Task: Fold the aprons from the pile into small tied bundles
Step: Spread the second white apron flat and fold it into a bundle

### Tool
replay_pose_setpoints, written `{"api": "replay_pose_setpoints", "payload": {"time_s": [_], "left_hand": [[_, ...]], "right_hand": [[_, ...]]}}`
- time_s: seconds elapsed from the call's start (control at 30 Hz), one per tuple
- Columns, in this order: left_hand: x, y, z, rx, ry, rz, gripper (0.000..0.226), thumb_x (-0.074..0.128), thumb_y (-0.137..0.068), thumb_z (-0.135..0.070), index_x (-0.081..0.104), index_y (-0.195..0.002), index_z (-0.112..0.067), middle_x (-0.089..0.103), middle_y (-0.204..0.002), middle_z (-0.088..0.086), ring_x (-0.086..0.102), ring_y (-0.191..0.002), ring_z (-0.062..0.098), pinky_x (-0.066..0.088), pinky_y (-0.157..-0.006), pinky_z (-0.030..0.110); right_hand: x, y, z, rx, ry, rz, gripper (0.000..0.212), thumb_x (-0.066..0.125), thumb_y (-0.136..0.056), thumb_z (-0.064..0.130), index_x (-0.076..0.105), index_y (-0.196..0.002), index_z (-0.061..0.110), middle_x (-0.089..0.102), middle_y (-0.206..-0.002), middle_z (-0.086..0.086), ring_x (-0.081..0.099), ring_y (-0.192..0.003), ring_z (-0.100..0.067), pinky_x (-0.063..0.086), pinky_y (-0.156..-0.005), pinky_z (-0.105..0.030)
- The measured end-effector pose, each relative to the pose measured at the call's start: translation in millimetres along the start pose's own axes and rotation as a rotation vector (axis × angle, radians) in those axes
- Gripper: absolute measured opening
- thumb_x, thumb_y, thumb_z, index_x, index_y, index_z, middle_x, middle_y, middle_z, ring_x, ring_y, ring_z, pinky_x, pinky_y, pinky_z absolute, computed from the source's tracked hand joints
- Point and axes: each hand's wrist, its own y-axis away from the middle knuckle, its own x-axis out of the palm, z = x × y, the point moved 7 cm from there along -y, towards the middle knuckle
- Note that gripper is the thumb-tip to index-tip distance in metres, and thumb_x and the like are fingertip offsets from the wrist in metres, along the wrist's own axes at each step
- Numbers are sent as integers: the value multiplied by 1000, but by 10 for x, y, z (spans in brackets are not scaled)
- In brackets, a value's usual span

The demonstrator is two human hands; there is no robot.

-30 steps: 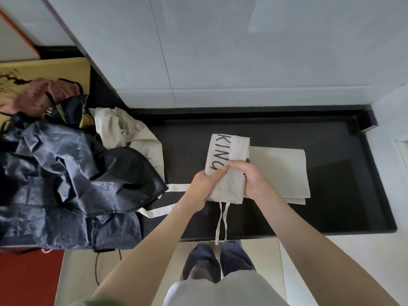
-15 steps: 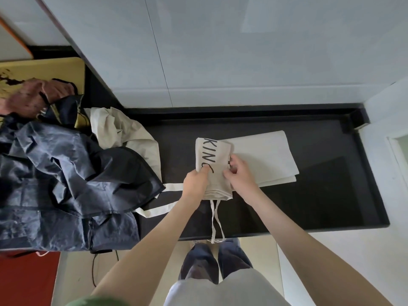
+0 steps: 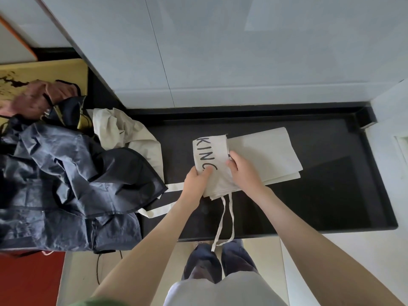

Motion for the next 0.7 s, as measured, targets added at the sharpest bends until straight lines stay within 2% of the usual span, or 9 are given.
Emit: {"api": "replay_pose_setpoints", "payload": {"time_s": [0.1,0.2,0.27,0.33,0.4,0.47,0.57,0.63,0.7], "left_hand": [[10,-12,9,2,21,16,25,60,-91,-27,56,-115,-18,65,-106,-3,62,-100,17,51,-88,31],[6,-32,17,3,13,9,24,63,-89,-26,55,-111,-21,65,-105,-4,61,-99,16,51,-88,32],[-7,-56,39,0,-10,-1,23,62,-89,-25,55,-110,-21,65,-105,-3,61,-102,18,51,-91,35],[-13,-80,52,0,-5,-8,25,62,-87,-24,57,-112,-21,66,-107,-2,61,-103,20,51,-95,40],[5,-106,58,-8,12,-7,29,63,-87,-23,57,-116,-21,66,-108,-3,61,-104,20,50,-96,42],[13,-114,70,-31,50,-18,27,63,-87,-23,56,-113,-22,65,-108,-4,60,-104,21,50,-96,42],[-6,-123,111,-88,134,-34,25,65,-86,-21,56,-109,-25,65,-107,-4,60,-104,22,50,-95,42],[9,-121,101,-119,190,-28,27,67,-85,-19,58,-110,-25,66,-109,-2,61,-104,23,51,-95,44],[55,-131,72,-140,217,-14,36,69,-83,-20,59,-117,-24,66,-114,1,61,-105,25,51,-95,45]], "right_hand": [[11,-86,-19,51,-15,9,10,42,-101,17,46,-93,13,40,-68,11,40,-64,-10,29,-57,-26],[54,-89,-79,128,-39,37,16,42,-100,17,45,-88,8,44,-67,2,40,-60,-14,30,-54,-26],[67,-77,-78,141,-50,64,17,44,-100,20,48,-93,4,46,-72,0,41,-62,-13,33,-58,-28],[22,-53,-95,137,-86,51,18,47,-99,23,51,-107,7,52,-85,1,48,-73,-12,38,-69,-27],[-141,-2,-207,189,-97,-66,25,48,-99,24,50,-120,10,55,-99,2,54,-88,-14,40,-77,-26],[-369,105,-403,294,-88,-258,24,49,-99,18,49,-119,5,55,-100,-3,57,-93,-22,40,-76,-27],[-571,352,-771,593,-183,-506,30,51,-94,8,45,-121,-2,52,-107,-13,56,-100,-29,44,-76,-31],[-617,491,-947,804,-322,-632,48,56,-91,11,36,-133,-3,50,-123,-19,55,-110,-33,50,-88,-39],[-637,579,-1026,969,-464,-706,58,65,-87,12,34,-133,-1,47,-129,-19,53,-113,-34,50,-95,-44]]}}
